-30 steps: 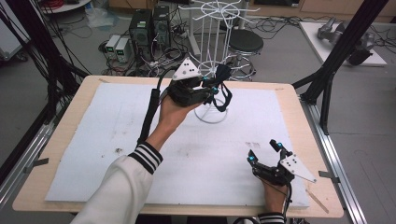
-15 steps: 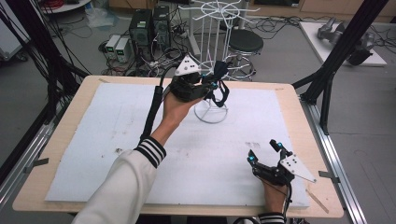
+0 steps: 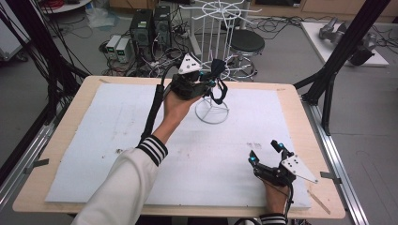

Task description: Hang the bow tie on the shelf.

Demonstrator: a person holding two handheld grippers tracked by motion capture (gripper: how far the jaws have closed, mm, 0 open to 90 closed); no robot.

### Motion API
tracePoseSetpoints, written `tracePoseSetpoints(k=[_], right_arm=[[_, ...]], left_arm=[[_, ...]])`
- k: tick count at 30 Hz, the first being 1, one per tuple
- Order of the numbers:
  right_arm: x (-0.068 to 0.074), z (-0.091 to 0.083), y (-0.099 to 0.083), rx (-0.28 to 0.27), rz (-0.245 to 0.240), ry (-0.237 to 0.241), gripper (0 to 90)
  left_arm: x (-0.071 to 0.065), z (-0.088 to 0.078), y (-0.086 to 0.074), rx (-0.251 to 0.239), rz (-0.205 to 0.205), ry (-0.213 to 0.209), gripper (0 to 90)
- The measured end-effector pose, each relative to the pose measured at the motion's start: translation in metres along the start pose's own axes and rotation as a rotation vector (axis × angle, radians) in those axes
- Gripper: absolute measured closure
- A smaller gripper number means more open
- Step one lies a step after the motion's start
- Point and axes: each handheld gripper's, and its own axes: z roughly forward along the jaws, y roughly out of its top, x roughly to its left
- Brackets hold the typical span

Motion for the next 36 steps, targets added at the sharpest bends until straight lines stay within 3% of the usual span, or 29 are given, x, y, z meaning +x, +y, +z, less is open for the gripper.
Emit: tracePoseSetpoints(k=[6, 8, 12, 16, 21, 23, 27, 32, 36], right_arm=[[0.0, 0.0, 0.0, 0.0, -0.001, 0.0, 8.6], [0.0, 0.0, 0.0, 0.0, 0.0, 0.0, 8.6], [0.0, 0.0, 0.0, 0.0, -0.001, -0.001, 8.6], [0.0, 0.0, 0.0, -0.001, -0.001, 0.001, 8.6], [0.001, -0.001, 0.0, -0.006, -0.011, 0.0, 8.6], [0.001, -0.001, 0.0, -0.01, -0.019, 0.001, 8.6], [0.001, -0.001, -0.001, -0.013, -0.021, 0.002, 8.6], [0.002, -0.002, -0.001, -0.015, -0.022, 0.001, 8.6], [0.002, -0.002, -0.001, -0.015, -0.023, 0.0, 8.6]], left_arm=[[-0.002, 0.002, -0.001, 0.027, 0.031, 0.034, 72.0], [-0.003, 0.001, -0.001, 0.025, 0.036, 0.058, 67.8], [-0.004, -0.002, 0.001, 0.029, 0.048, 0.065, 60.6], [-0.004, -0.008, 0.004, 0.009, 0.044, 0.071, 44.4], [-0.003, -0.022, 0.005, -0.022, 0.083, 0.055, 25.1], [-0.003, -0.031, 0.001, -0.048, 0.084, 0.049, 15.5], [-0.005, -0.058, -0.018, -0.093, 0.102, 0.037, 12.4], [0.002, -0.105, -0.054, -0.155, 0.101, -0.009, 12.2], [0.018, -0.142, -0.09, -0.192, 0.084, 0.0, 12.2]])
